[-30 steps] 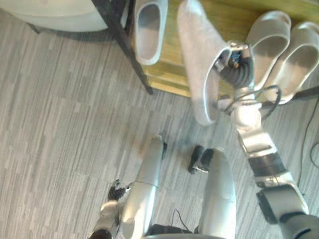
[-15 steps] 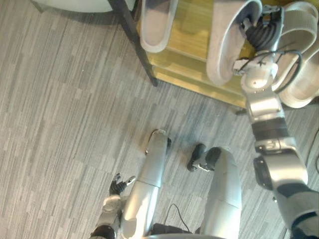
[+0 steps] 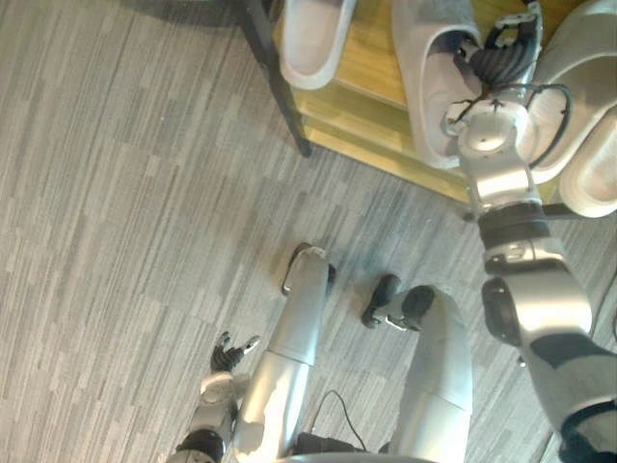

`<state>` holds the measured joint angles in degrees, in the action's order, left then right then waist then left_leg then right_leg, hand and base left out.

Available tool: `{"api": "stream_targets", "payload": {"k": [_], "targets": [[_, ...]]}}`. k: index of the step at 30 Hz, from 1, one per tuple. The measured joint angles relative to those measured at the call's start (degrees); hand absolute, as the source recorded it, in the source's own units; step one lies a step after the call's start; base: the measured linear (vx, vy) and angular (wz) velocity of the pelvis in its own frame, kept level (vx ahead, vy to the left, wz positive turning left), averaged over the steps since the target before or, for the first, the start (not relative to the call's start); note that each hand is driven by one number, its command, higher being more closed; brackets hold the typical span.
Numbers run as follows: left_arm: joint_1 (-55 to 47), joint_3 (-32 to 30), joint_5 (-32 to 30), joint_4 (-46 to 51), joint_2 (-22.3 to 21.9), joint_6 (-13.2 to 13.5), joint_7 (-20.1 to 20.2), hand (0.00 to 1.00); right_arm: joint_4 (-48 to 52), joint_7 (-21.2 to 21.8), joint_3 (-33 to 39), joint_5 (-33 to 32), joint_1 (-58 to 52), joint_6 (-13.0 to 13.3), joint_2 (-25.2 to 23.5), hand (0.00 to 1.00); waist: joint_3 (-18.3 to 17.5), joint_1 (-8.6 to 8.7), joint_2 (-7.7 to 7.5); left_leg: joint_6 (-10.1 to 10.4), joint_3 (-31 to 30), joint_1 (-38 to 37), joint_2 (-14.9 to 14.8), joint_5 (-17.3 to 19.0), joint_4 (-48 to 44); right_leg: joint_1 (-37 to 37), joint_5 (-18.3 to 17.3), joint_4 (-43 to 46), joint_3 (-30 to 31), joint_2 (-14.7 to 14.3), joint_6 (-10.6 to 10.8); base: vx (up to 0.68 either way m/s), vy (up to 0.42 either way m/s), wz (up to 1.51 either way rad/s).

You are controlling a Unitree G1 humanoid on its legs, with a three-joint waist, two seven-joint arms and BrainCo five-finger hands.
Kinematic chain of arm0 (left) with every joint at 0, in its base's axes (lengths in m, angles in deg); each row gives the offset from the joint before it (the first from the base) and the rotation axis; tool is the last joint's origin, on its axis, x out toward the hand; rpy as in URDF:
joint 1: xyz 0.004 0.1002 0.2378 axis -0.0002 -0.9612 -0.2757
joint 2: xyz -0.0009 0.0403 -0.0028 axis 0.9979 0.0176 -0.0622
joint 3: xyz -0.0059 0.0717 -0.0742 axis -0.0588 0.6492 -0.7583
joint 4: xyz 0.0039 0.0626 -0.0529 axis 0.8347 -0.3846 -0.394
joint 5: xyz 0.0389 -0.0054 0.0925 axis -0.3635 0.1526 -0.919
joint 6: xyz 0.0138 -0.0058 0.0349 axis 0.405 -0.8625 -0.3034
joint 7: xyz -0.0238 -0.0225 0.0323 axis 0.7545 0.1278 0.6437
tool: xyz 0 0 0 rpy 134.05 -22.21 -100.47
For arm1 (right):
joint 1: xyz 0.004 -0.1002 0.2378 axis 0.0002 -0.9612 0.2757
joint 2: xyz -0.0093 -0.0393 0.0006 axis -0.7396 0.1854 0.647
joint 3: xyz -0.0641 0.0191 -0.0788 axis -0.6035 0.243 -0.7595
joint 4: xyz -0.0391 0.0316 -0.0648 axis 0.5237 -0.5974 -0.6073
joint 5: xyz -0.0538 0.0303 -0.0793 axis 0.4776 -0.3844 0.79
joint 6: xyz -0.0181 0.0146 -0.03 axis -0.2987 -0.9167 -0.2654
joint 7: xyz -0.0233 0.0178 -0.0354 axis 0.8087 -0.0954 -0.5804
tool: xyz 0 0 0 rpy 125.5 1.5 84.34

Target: Organize the slippers on the shoe rack

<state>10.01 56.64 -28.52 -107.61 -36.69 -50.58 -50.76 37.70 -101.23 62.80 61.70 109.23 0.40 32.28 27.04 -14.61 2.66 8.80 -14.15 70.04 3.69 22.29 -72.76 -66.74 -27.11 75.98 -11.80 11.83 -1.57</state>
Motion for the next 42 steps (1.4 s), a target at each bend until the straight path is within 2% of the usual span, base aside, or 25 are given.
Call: {"api": "stream_targets", "payload": {"k": [9, 20, 28, 33, 35, 42], "targets": [[0.07, -1.28, 0.94, -0.02, -0.43, -0.09, -0.02, 0.0, 1.2, -0.09, 0.03, -3.13, -0.24, 0.44, -3.32, 0.0, -0.78, -0.01, -0.1, 0.57, -0.09, -0.33, -0.18, -0.31, 0.56, -0.07, -0.13, -0.01, -0.06, -0.13, -0.26, 0.0, 0.0, 0.0], [0.2, -1.39, 1.19, 0.34, -0.43, -0.26, 0.47, 0.0, 14.06, 0.67, -0.38, -3.07, -8.05, 1.8, -5.49, 0.0, -1.03, 0.17, -0.49, 0.56, 0.81, -2.65, -1.37, -0.3, 1.8, 1.7, 0.17, -1.37, 0.56, -0.95, 0.18, -0.01, 0.01, -0.04], [-0.13, -1.7, 2.03, 0.9, -0.18, -0.41, 1.78, 0.0, 24.77, 1.38, -0.56, -2.8, -17.76, 2.75, -9.13, 0.0, -1.3, 1.52, -1.0, 0.57, 1.32, -4.2, -2.04, -0.29, 2.79, 3.18, 0.34, -2.45, 0.37, -1.07, 0.05, 0.0, 0.003, -0.01], [-0.26, -1.94, 2.03, 1.48, -0.13, -0.47, 2.74, 0.0, 25.21, 2.45, -0.57, -2.72, -22.5, 3.09, -11.94, 0.0, -1.28, 1.91, -1.23, 0.66, 1.35, -5.43, -2.15, -0.21, 3.15, 4.38, 0.34, -2.86, 0.38, -1.21, 0.08, 0.0, 0.0, 0.0], [-0.29, -2.97, 2.04, 1.59, -0.13, -0.52, 2.75, 0.0, 25.24, 2.59, -0.5, -2.74, -24.82, 3.21, -14.27, 0.0, -1.43, 2.04, -1.8, 0.54, 1.41, -6.02, -2.33, -0.16, 3.92, 4.86, 0.47, -3.52, 0.4, -1.34, 0.32, 0.0, 0.0, 0.0], [-0.28, -4.19, 2.03, 1.62, -0.07, -1.37, 2.73, 0.0, 25.2, 4.35, -0.33, -2.96, -27.25, 3.36, -17.45, 0.0, -1.29, 2.54, -2.47, 0.75, 1.48, -5.97, -2.41, -0.27, 4.31, 4.9, 0.52, -4.03, 0.34, -1.39, 0.37, 0.0, 0.002, -0.01]]}}
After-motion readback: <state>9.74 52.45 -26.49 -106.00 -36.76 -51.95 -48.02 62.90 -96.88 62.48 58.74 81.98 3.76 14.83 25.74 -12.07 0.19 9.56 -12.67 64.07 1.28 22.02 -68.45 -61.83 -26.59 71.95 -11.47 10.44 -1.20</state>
